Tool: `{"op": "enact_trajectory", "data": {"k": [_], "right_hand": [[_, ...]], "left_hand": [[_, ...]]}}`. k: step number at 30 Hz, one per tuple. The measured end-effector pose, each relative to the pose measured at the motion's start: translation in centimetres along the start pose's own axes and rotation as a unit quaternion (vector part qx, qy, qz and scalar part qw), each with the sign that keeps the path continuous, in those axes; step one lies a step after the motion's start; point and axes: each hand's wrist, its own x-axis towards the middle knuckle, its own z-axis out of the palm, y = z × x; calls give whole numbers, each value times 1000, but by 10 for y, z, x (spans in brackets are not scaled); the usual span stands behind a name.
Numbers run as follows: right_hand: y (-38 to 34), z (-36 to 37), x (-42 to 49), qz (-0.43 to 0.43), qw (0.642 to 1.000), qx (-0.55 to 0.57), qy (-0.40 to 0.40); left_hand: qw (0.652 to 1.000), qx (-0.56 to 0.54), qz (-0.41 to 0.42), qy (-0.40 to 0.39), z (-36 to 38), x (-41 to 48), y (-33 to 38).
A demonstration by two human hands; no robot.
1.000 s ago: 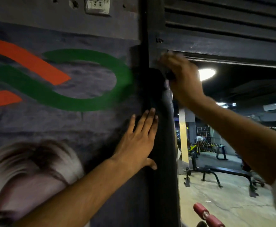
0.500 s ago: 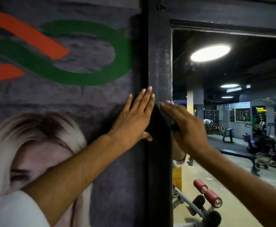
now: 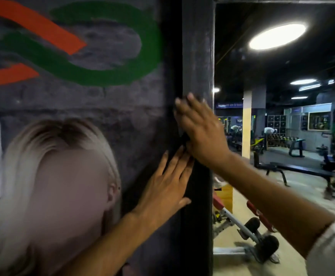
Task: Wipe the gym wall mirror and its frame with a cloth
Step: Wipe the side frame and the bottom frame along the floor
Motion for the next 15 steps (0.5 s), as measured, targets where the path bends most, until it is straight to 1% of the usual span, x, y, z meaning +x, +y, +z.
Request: {"op": "enact_trajectory", "data": {"k": [3, 4, 6, 8, 9, 10, 11, 13, 15], "right_hand": [[-16, -1, -58, -59, 997, -10, -55], [-14, -7, -59, -70, 996, -4, -61], [-7, -20, -39, -66, 997, 21, -33], [7, -36, -4, -38, 997, 35, 55], [15, -40, 13, -13, 994, 39, 100], [23, -41, 26, 18, 991, 45, 127], [28, -37, 32, 50, 988, 53, 134], [26, -18, 25, 100, 987, 74, 105], [10, 4, -10, 116, 984, 102, 90]], "left_hand": [[1000, 5, 13, -6, 11, -18, 14], [1000, 13, 11, 1, 12, -21, 15], [1000, 25, 5, 6, 10, -22, 16], [999, 42, 3, 2, 9, -22, 16], [999, 45, 1, 3, 9, -23, 16], [999, 46, -1, 5, 9, -23, 17], [999, 46, -2, 6, 9, -24, 18], [999, 46, -9, 4, 8, -25, 21], [999, 42, -14, 0, 10, -26, 24]]}}
